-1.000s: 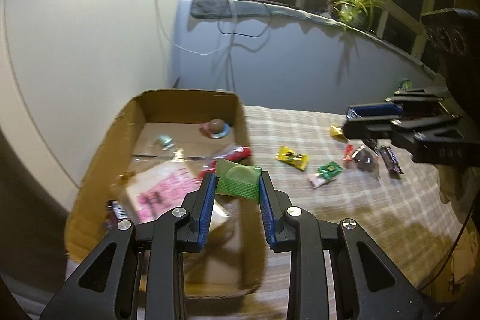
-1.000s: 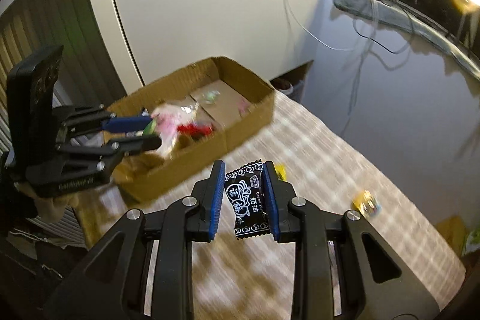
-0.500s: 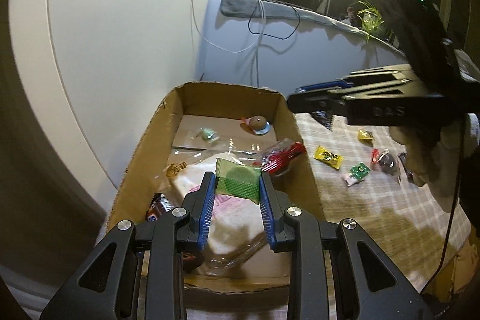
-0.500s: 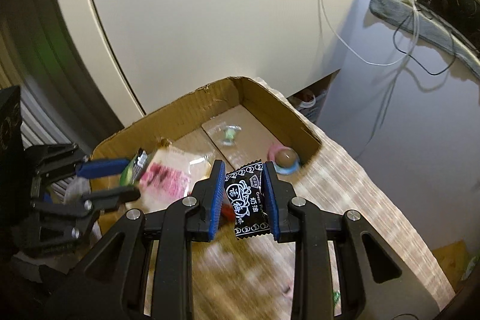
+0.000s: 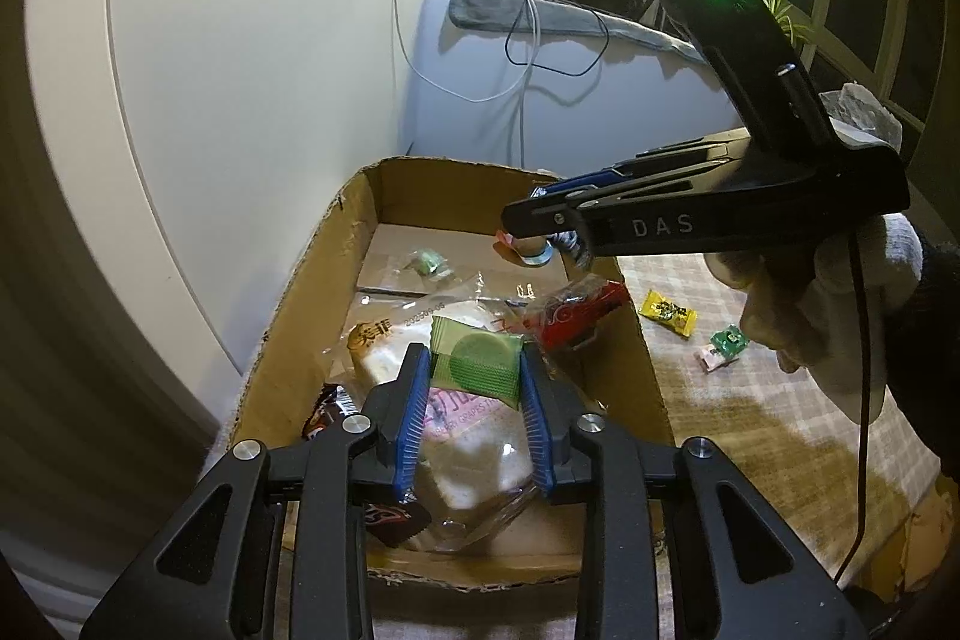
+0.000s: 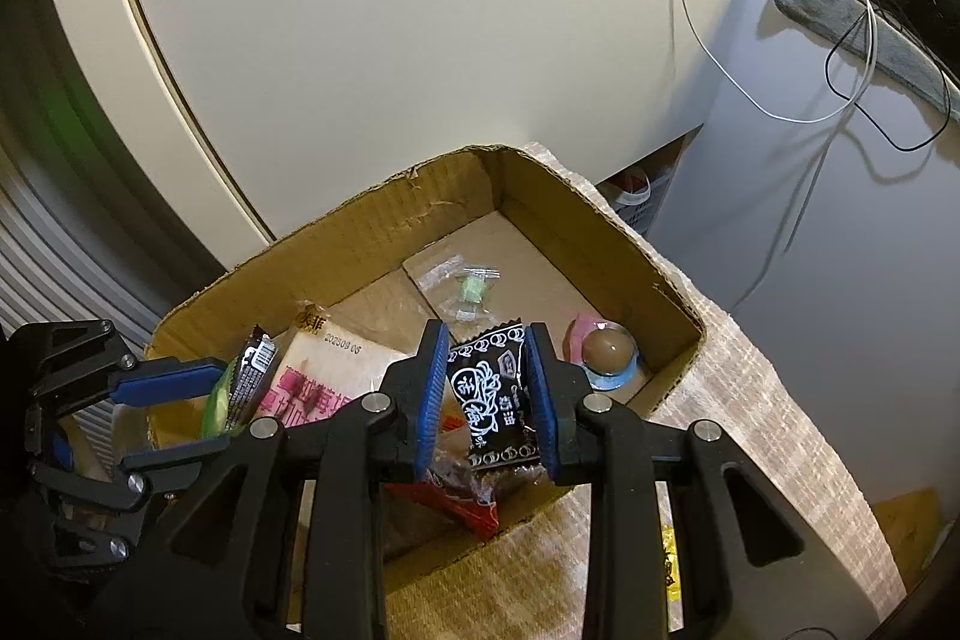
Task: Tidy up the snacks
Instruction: 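Open both grippers over the box and move them back over the table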
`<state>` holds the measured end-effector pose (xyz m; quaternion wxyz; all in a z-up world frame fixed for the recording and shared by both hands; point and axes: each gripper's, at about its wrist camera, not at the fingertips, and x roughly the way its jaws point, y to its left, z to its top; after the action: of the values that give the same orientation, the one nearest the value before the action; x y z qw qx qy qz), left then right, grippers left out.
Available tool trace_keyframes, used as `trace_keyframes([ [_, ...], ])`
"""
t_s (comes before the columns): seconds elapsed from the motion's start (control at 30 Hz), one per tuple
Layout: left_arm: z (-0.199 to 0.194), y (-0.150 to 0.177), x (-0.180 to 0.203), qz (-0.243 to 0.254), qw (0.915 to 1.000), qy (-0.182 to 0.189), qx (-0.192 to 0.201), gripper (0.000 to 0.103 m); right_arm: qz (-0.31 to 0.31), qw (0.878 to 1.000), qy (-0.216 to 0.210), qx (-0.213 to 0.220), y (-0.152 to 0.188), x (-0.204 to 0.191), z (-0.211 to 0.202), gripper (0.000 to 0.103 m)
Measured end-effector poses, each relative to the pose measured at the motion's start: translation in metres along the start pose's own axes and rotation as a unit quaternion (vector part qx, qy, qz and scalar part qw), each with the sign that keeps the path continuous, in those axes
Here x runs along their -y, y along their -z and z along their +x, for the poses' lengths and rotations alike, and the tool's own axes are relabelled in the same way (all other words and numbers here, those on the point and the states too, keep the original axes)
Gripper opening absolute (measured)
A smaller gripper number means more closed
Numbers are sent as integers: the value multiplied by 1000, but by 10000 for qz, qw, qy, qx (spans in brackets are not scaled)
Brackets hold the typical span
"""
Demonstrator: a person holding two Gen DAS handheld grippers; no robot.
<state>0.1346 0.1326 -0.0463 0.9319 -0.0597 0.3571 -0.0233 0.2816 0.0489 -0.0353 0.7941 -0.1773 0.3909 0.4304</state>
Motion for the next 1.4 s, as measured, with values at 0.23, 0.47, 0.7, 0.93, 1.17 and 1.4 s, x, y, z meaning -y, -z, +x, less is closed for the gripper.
trace_keyframes([
  [0.23, -1, 0, 2, 17, 10000, -31, 16, 53, 45, 10000, 58, 31, 0, 2, -5, 51],
  [0.47, -4, 0, 5, 19, 10000, -38, 52, 55, 134, 9997, 138, 118, 4, 6, -21, 64],
  [0.7, -10, -2, 14, 67, 9999, 19, 118, 55, 305, 9989, 259, 238, 17, 13, -44, 64],
  [0.93, -13, -2, 36, 202, 9995, 174, 152, 55, 664, 9964, 262, 459, 42, 34, -79, 63],
  [1.17, -10, -3, 67, 378, 9983, 418, 145, 55, 916, 9938, 439, 443, 76, 63, -115, 64],
  [1.4, 6, -1, 107, 607, 9955, 730, -26, 55, 1214, 9894, 672, 418, 127, 97, -153, 64],
])
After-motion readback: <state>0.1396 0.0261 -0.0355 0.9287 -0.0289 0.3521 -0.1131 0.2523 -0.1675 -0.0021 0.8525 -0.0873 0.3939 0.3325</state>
